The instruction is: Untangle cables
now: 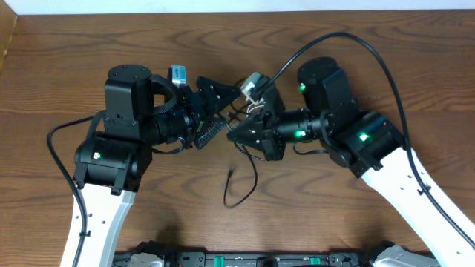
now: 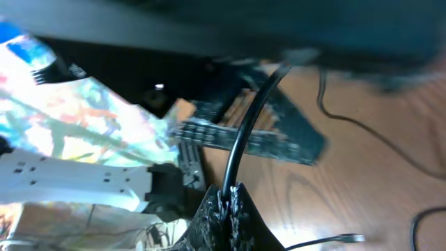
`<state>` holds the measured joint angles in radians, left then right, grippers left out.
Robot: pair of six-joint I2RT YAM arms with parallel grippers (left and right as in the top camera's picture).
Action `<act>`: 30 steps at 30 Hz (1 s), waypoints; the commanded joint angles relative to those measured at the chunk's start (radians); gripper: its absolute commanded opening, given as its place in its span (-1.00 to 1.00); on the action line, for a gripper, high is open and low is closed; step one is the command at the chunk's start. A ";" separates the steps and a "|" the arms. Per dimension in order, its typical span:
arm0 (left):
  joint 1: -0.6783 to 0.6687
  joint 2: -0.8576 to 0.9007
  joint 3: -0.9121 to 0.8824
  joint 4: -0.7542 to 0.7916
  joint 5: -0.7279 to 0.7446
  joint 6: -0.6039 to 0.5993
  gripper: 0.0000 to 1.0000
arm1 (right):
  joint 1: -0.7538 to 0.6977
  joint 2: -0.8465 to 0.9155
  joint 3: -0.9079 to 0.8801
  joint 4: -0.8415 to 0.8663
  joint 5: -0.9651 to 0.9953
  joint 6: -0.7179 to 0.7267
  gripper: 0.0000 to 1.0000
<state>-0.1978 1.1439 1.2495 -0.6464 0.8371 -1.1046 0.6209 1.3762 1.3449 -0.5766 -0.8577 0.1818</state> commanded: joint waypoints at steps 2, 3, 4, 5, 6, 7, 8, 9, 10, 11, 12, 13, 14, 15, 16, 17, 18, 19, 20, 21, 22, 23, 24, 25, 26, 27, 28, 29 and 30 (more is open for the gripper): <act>0.002 0.001 -0.002 0.000 0.016 -0.027 0.63 | 0.004 -0.006 0.012 0.009 -0.023 0.005 -0.98; 0.002 0.001 -0.002 -0.001 0.016 -0.027 0.58 | 0.002 -0.006 0.012 0.009 -0.010 0.005 -0.98; 0.002 0.001 -0.002 -0.003 0.016 -0.027 0.54 | 0.001 -0.006 0.012 0.008 0.009 0.005 -0.98; 0.002 0.001 -0.002 -0.003 0.016 -0.027 0.50 | 0.001 -0.006 0.012 0.008 0.030 0.006 -0.98; 0.002 0.001 -0.002 -0.003 0.016 -0.027 0.49 | 0.001 -0.006 0.012 0.008 0.060 0.016 -0.98; 0.002 0.001 -0.002 -0.003 0.016 -0.027 0.49 | 0.001 -0.006 0.012 0.008 0.086 0.032 -0.98; 0.002 0.001 -0.002 -0.003 0.016 -0.027 0.48 | 0.001 -0.006 0.012 0.008 0.111 0.051 -0.98; 0.002 0.001 -0.002 -0.003 0.016 -0.027 0.46 | 0.001 -0.006 0.012 0.009 0.140 0.072 -0.98; 0.002 0.001 -0.002 -0.003 0.016 -0.027 0.45 | 0.001 -0.006 0.012 0.009 0.158 0.085 -0.98; 0.002 0.001 -0.002 -0.003 0.016 -0.027 0.43 | 0.001 -0.006 0.012 0.011 0.161 0.084 -0.98; 0.002 0.001 -0.002 -0.003 0.016 -0.027 0.39 | 0.001 -0.006 0.012 0.013 0.160 0.084 -0.98; 0.002 0.001 -0.002 -0.003 0.016 -0.027 0.35 | 0.001 -0.006 0.012 0.013 0.160 0.084 -0.98; 0.002 0.001 -0.002 -0.003 0.016 -0.027 0.29 | 0.001 -0.006 0.012 0.015 0.160 0.085 -0.98; 0.002 0.001 -0.002 -0.003 0.016 -0.027 0.20 | 0.001 -0.006 0.012 0.016 0.160 0.089 -0.98; 0.002 0.001 -0.002 -0.003 0.016 -0.027 0.14 | 0.001 -0.006 0.012 0.017 0.160 0.096 -0.98; 0.002 0.001 -0.002 -0.003 0.016 -0.027 0.10 | 0.001 -0.006 0.012 0.017 0.160 0.096 -0.98; 0.002 0.001 -0.002 -0.003 0.016 -0.027 0.08 | 0.001 -0.006 0.012 0.016 0.160 0.098 -0.98; 0.002 0.001 -0.002 -0.003 0.016 -0.027 0.05 | 0.001 -0.006 0.012 0.016 0.160 0.101 -0.98; 0.002 0.001 -0.002 -0.003 0.015 -0.027 0.01 | 0.001 -0.006 0.012 0.017 0.159 0.103 -0.98; 0.002 0.001 -0.002 -0.003 0.015 -0.027 0.00 | 0.001 -0.006 0.012 0.017 0.159 0.103 -0.98; 0.002 0.001 -0.002 -0.003 0.015 -0.027 0.00 | 0.002 -0.006 0.012 0.017 0.159 0.103 -0.98; 0.002 0.001 -0.002 -0.003 0.015 -0.027 -0.02 | 0.002 -0.006 0.012 0.017 0.156 0.103 -0.98; 0.002 0.001 -0.002 -0.003 0.015 -0.027 -0.02 | 0.002 -0.006 0.012 0.016 0.151 0.103 -0.98; 0.002 0.001 -0.002 -0.003 0.014 -0.027 -0.03 | 0.002 -0.006 0.012 0.016 0.145 0.103 -0.98; 0.002 0.001 -0.002 -0.003 0.011 -0.027 -0.05 | 0.002 -0.006 0.012 0.016 0.142 0.103 -0.98; 0.002 0.001 -0.002 -0.003 0.005 -0.027 -0.08 | 0.003 -0.006 0.012 0.016 0.140 0.103 -0.98; 0.002 0.001 -0.002 -0.003 -0.003 -0.027 -0.14 | 0.003 -0.006 0.012 0.016 0.140 0.103 -0.98; 0.002 0.001 -0.002 -0.003 -0.014 -0.027 -0.20 | 0.003 -0.006 0.012 0.016 0.139 0.104 -0.98; 0.002 0.001 -0.002 -0.003 -0.022 -0.027 -0.21 | 0.003 -0.006 0.012 0.016 0.135 0.106 -0.98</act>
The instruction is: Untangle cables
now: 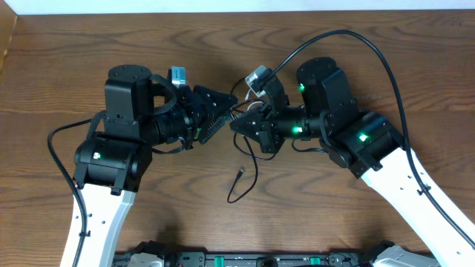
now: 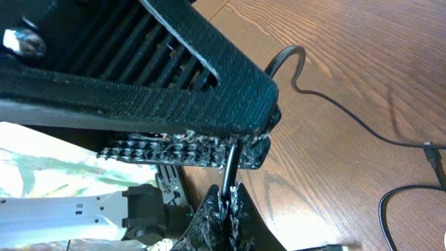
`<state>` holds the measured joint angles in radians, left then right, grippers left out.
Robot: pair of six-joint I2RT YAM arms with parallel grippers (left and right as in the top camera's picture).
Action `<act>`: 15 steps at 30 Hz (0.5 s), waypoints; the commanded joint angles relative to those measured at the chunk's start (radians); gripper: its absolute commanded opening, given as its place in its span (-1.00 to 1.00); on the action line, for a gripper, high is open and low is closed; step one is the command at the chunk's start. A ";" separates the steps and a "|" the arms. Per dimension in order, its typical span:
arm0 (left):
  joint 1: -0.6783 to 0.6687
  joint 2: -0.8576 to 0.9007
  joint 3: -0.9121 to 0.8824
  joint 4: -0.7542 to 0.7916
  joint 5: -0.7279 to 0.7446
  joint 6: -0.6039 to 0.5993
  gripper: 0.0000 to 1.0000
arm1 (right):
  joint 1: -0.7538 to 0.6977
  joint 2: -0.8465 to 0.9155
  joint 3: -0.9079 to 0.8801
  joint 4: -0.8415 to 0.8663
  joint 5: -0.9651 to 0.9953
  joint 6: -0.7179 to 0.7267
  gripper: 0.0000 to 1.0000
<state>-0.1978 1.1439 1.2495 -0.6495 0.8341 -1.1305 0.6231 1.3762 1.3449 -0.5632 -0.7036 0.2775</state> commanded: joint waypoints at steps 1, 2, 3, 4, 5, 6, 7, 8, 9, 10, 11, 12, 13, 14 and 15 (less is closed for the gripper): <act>0.003 0.001 -0.002 0.001 -0.021 -0.001 -0.21 | 0.000 -0.006 0.012 0.003 -0.024 0.011 -0.98; 0.003 0.001 -0.002 0.001 -0.024 -0.002 -0.23 | 0.000 -0.006 0.012 0.003 -0.031 0.011 -0.98; 0.003 0.001 -0.002 0.001 -0.026 -0.002 -0.23 | 0.000 -0.006 0.012 0.003 -0.033 0.011 -0.98; 0.003 0.001 -0.002 0.001 -0.030 -0.001 -0.24 | 0.000 -0.006 0.012 0.003 -0.033 0.011 -0.98; 0.003 0.001 -0.002 0.000 -0.036 -0.001 -0.28 | 0.000 -0.006 0.012 0.003 -0.033 0.011 -0.98; 0.003 0.001 -0.002 0.001 -0.038 -0.001 -0.29 | 0.000 -0.006 0.012 0.003 -0.033 0.011 -0.98; 0.003 0.001 -0.002 0.001 -0.038 -0.002 -0.35 | 0.000 -0.006 0.012 0.003 -0.033 0.011 -0.98; 0.003 0.001 -0.002 0.001 -0.038 -0.001 -0.39 | 0.000 -0.006 0.012 0.003 -0.033 0.011 -0.98; 0.003 0.001 -0.002 0.001 -0.038 -0.001 -0.42 | 0.000 -0.006 0.012 0.002 -0.033 0.011 -0.98; 0.003 0.001 -0.002 0.001 -0.038 -0.002 -0.45 | 0.000 -0.006 0.012 0.002 -0.033 0.011 -0.98; 0.003 0.001 -0.002 0.001 -0.039 -0.002 -0.49 | 0.000 -0.006 0.012 0.002 -0.033 0.011 -0.98; 0.003 0.001 -0.002 0.002 -0.040 -0.002 -0.52 | 0.000 -0.006 0.012 0.002 -0.033 0.011 -0.98; 0.003 0.001 -0.002 0.002 -0.045 -0.002 -0.56 | 0.000 -0.006 0.012 0.002 -0.034 0.011 -0.98; 0.003 0.001 -0.002 0.001 -0.053 -0.001 -0.57 | 0.000 -0.006 0.012 0.002 -0.037 0.012 -0.98; 0.003 0.001 -0.002 0.000 -0.061 -0.001 -0.60 | 0.000 -0.006 0.012 0.002 -0.039 0.014 -0.98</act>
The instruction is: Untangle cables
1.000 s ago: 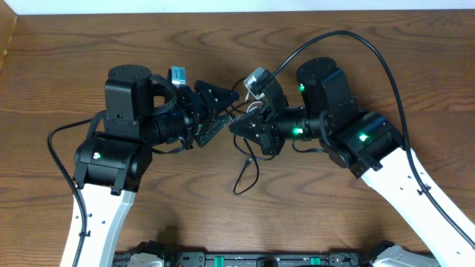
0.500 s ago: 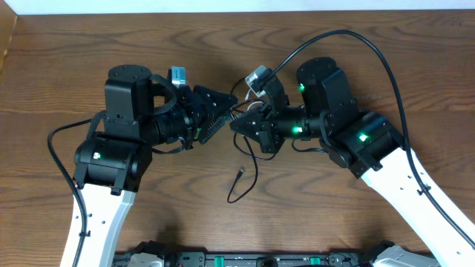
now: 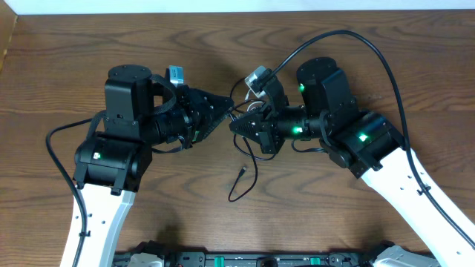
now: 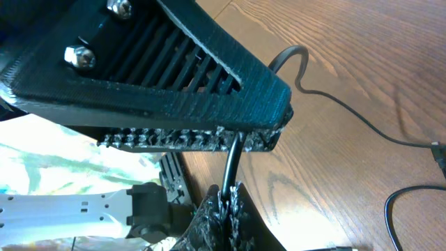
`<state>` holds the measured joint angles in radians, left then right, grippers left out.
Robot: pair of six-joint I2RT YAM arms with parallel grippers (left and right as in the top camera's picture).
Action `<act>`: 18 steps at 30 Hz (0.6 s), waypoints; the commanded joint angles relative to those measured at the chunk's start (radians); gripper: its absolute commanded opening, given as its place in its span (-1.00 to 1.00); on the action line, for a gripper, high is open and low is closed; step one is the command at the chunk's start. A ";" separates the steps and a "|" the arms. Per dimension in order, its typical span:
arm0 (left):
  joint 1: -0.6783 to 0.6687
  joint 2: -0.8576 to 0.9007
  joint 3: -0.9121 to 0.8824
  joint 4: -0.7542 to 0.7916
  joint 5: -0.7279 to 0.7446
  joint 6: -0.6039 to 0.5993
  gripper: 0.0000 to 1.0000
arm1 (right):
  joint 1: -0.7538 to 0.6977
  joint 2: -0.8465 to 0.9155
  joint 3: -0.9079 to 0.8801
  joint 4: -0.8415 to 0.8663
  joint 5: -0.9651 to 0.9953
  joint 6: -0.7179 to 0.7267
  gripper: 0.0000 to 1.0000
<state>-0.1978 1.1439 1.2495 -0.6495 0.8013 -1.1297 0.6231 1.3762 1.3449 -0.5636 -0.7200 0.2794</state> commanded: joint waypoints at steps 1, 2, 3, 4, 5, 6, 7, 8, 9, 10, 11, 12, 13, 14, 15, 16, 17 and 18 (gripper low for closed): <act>0.003 0.001 -0.002 0.001 -0.029 -0.002 -0.61 | 0.000 -0.006 0.012 0.001 -0.024 0.013 -0.98; 0.003 0.001 -0.002 0.001 -0.029 -0.002 -0.63 | 0.000 -0.006 0.012 -0.001 -0.024 0.013 -0.98; 0.003 0.001 -0.002 0.001 -0.028 -0.002 -0.63 | 0.000 -0.006 0.012 -0.002 -0.024 0.013 -0.98; 0.003 0.001 -0.002 0.001 -0.029 -0.002 -0.73 | 0.000 -0.006 0.012 -0.005 -0.024 0.013 -0.98; 0.003 0.001 -0.002 0.001 -0.029 -0.002 -0.77 | 0.000 -0.006 0.012 -0.005 -0.024 0.013 -0.98; 0.003 0.001 -0.002 0.001 -0.030 -0.002 -0.79 | 0.000 -0.006 0.012 -0.006 -0.024 0.013 -0.98; 0.003 0.001 -0.002 0.001 -0.036 -0.002 -0.83 | 0.000 -0.006 0.012 -0.006 -0.024 0.013 -0.98; 0.003 0.001 -0.002 0.001 -0.043 -0.002 -0.84 | 0.000 -0.006 0.012 -0.006 -0.024 0.013 -0.98; 0.003 0.001 -0.002 0.000 -0.058 -0.002 -0.84 | 0.000 -0.006 0.012 -0.005 -0.023 0.013 -0.98; 0.003 0.001 -0.002 0.000 -0.074 -0.001 -0.85 | 0.000 -0.006 0.012 -0.005 -0.023 0.013 -0.98; 0.003 0.001 -0.002 0.000 -0.098 -0.001 -0.85 | 0.000 -0.006 0.012 -0.005 -0.023 0.013 -0.98; 0.003 0.001 -0.002 0.000 -0.115 -0.001 -0.85 | 0.000 -0.006 0.012 -0.006 -0.023 0.012 -0.98; 0.003 0.001 -0.002 0.001 -0.118 -0.002 -0.85 | 0.000 -0.005 0.012 -0.007 -0.023 0.012 -0.95; 0.003 0.001 -0.002 0.007 -0.118 -0.002 -0.85 | 0.000 -0.006 0.012 -0.009 -0.023 0.012 -0.76; 0.003 0.001 -0.002 0.013 -0.118 -0.002 -0.85 | 0.000 -0.006 0.012 -0.014 -0.023 0.012 -0.54; 0.003 0.000 -0.002 0.023 -0.117 -0.002 -0.85 | 0.000 -0.006 0.012 -0.017 -0.023 0.012 -0.30; 0.003 -0.001 -0.002 0.037 -0.117 -0.002 -0.85 | 0.000 -0.006 0.012 -0.023 -0.023 0.012 -0.13; 0.003 -0.002 -0.002 0.055 -0.118 -0.011 -0.85 | 0.000 -0.006 0.012 -0.024 -0.023 0.012 -0.08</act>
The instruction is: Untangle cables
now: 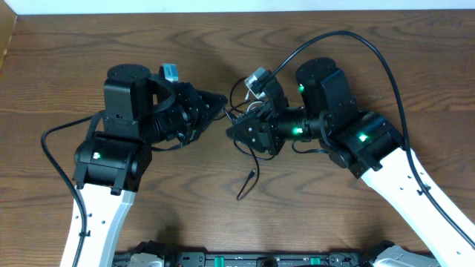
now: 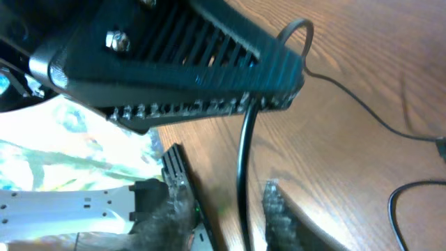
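Note:
A thin black cable [image 2: 243, 162] rises between the parted fingers [image 2: 280, 209] of my right gripper [image 2: 223, 206], which stands open around it without touching. Just above, my left gripper [image 2: 209, 66] lies across the view, shut on the same cable where it enters the ribbed jaws. In the overhead view the left gripper [image 1: 215, 102] and right gripper [image 1: 231, 130] meet tip to tip at mid-table. Below them the cable [image 1: 254, 158] loops on the wood and ends in a small plug [image 1: 253, 174].
More of the thin cable [image 2: 362, 120] trails over the brown wooden table [image 1: 356, 222] to the right of the jaws. A thick black arm cable [image 1: 371, 52] arches over the right arm. Another arm cable [image 1: 48, 144] curves at the far left.
My right gripper was shut on the cable and now stands open around it. The left gripper has shut fully on the cable. The loose plug end has slid a little right and nearer.
At first my right gripper held the cable up while the left gripper stood wide open beside it. Then the left fingers were round the cable just above the right's grip, narrower each time. Now the left holds the cable and the right has let go.

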`<state>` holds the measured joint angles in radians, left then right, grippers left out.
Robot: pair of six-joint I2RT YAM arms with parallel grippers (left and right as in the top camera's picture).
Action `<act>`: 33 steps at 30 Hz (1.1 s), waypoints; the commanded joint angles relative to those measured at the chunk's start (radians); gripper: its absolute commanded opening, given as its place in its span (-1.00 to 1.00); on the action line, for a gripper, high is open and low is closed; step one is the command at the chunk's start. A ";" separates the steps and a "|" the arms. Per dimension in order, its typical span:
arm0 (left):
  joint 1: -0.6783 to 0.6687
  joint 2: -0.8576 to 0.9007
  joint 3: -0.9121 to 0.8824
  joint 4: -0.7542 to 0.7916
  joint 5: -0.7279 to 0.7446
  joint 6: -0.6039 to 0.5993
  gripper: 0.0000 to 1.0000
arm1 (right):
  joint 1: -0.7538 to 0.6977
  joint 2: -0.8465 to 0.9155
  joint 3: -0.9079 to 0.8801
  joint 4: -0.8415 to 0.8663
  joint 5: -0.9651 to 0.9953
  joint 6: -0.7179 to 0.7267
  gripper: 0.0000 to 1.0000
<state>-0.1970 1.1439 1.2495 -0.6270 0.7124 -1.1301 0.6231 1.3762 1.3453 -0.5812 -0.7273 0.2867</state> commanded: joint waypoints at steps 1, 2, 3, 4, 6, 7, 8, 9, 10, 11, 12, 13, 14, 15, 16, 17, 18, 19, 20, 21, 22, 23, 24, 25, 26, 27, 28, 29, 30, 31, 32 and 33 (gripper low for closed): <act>0.002 -0.005 -0.001 0.054 -0.029 -0.026 -0.85 | -0.001 -0.006 0.011 -0.006 -0.015 0.005 -0.01; 0.002 -0.008 0.002 0.084 -0.029 -0.044 -0.85 | -0.001 -0.006 0.011 -0.006 -0.015 0.005 0.06; 0.002 -0.011 0.007 0.114 -0.029 -0.056 -0.85 | -0.001 -0.006 0.011 -0.006 -0.015 0.005 0.19; 0.002 -0.013 0.016 0.151 -0.029 -0.062 -0.85 | -0.001 -0.006 0.011 -0.006 -0.010 0.005 0.39; 0.002 -0.016 0.040 0.209 -0.029 -0.062 -0.85 | -0.001 -0.006 0.011 -0.007 -0.004 0.005 0.98; 0.002 -0.016 0.058 0.230 -0.035 -0.062 -0.85 | -0.003 -0.006 0.011 -0.010 -0.004 0.005 0.99; 0.002 -0.016 0.089 0.240 -0.068 -0.061 -0.85 | -0.007 -0.006 0.011 -0.015 -0.005 0.005 0.99; 0.002 -0.016 0.112 0.240 -0.092 -0.061 -0.85 | -0.010 -0.006 0.011 -0.020 -0.005 0.005 0.99; 0.002 -0.014 0.134 0.241 -0.111 -0.061 -0.85 | -0.016 -0.006 0.011 -0.028 -0.005 0.005 0.99; 0.002 -0.013 0.165 0.242 -0.132 -0.061 -0.85 | -0.020 -0.006 0.011 -0.035 -0.005 0.005 0.99; 0.003 -0.011 0.193 0.248 -0.150 -0.061 -0.85 | -0.026 -0.006 0.011 -0.042 -0.005 0.005 0.99; 0.004 -0.006 0.228 0.261 -0.166 -0.061 -0.85 | -0.032 -0.006 0.011 -0.050 -0.005 0.005 0.99; 0.006 -0.002 0.255 0.277 -0.174 -0.061 -0.85 | -0.040 -0.006 0.011 -0.057 -0.005 0.005 0.99; 0.007 0.003 0.287 0.298 -0.183 -0.060 -0.85 | -0.045 -0.006 0.011 -0.062 -0.005 0.005 0.99; 0.010 0.013 0.331 0.329 -0.201 -0.061 -0.85 | -0.055 -0.006 0.011 -0.069 -0.005 0.005 0.99; 0.013 0.021 0.364 0.349 -0.219 -0.061 -0.85 | -0.062 -0.006 0.011 -0.076 -0.005 0.005 0.99; 0.013 0.029 0.389 0.364 -0.235 -0.061 -0.85 | -0.068 -0.006 0.011 -0.083 -0.005 0.005 0.99; 0.013 0.039 0.416 0.381 -0.253 -0.061 -0.85 | -0.071 -0.006 0.011 -0.088 -0.005 0.004 0.99; 0.013 0.057 0.455 0.399 -0.275 -0.062 -0.85 | -0.076 -0.006 0.011 -0.102 -0.004 0.002 0.99; 0.013 0.071 0.481 0.418 -0.292 -0.062 -0.85 | -0.077 -0.006 0.011 -0.111 -0.005 -0.007 0.99; 0.013 0.087 0.507 0.433 -0.315 -0.063 -0.85 | -0.077 -0.006 0.011 -0.121 -0.005 -0.024 0.99; 0.013 0.100 0.528 0.438 -0.337 -0.071 -0.85 | -0.076 -0.006 0.011 -0.127 -0.004 -0.031 0.99; 0.013 0.114 0.543 0.439 -0.362 -0.083 -0.87 | -0.077 -0.006 0.011 -0.137 -0.004 -0.039 0.99; 0.013 0.129 0.555 0.439 -0.387 -0.093 -0.85 | -0.077 -0.006 0.011 -0.145 -0.004 -0.042 0.99; 0.013 0.143 0.561 0.439 -0.403 -0.097 -0.85 | -0.077 -0.006 0.011 -0.152 -0.004 -0.042 0.99; 0.013 0.159 0.562 0.439 -0.417 -0.098 -0.85 | -0.077 -0.006 0.011 -0.158 -0.004 -0.042 0.99; 0.013 0.174 0.562 0.439 -0.427 -0.098 -0.85 | -0.077 -0.006 0.011 -0.164 -0.003 -0.049 0.99; 0.013 0.196 0.562 0.439 -0.435 -0.098 -0.85 | -0.077 -0.006 0.011 -0.168 -0.002 -0.059 0.99; 0.013 0.214 0.562 0.439 -0.437 -0.098 -0.85 | -0.077 -0.006 0.011 -0.173 0.010 -0.060 0.98; 0.013 0.237 0.562 0.444 -0.438 -0.098 -0.85 | -0.077 -0.006 0.011 -0.183 0.035 -0.059 0.99; 0.013 0.259 0.562 0.457 -0.438 -0.098 -0.85 | -0.077 -0.006 0.011 -0.193 0.059 -0.057 0.99; 0.013 0.285 0.562 0.480 -0.438 -0.098 -0.85 | -0.077 -0.006 0.011 -0.206 0.084 -0.055 0.98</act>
<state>-0.1905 1.3571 1.8000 -0.1810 0.3107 -1.2198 0.5526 1.3762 1.3453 -0.7647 -0.7090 0.2520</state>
